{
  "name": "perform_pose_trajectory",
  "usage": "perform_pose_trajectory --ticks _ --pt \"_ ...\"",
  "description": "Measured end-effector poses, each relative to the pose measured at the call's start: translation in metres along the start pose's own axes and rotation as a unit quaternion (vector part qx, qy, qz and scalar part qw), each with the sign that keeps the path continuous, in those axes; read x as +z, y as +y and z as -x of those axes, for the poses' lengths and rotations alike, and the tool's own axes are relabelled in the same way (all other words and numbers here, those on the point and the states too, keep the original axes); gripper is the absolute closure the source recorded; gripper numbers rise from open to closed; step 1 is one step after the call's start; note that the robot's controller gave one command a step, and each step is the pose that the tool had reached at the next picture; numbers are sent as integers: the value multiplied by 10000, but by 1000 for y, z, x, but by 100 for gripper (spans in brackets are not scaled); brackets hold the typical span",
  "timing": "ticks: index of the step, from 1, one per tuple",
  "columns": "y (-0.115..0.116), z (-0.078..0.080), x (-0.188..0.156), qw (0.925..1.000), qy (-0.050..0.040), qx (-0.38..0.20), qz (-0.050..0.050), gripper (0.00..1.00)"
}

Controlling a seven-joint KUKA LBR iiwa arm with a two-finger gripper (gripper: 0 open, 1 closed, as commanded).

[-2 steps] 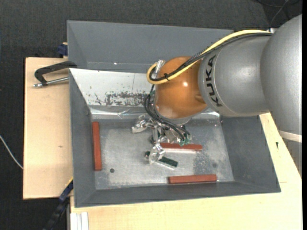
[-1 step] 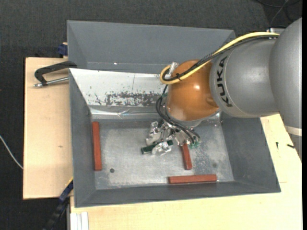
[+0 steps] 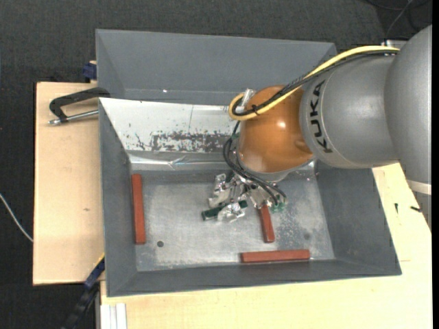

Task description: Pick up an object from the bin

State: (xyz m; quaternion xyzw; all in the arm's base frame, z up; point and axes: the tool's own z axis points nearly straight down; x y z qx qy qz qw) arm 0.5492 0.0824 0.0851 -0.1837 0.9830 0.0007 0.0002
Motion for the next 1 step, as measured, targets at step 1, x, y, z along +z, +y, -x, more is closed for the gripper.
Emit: perform_pose_trajectory --ticks 1 --pt "-2 16 -146 9999 -39 -150 -9 100"
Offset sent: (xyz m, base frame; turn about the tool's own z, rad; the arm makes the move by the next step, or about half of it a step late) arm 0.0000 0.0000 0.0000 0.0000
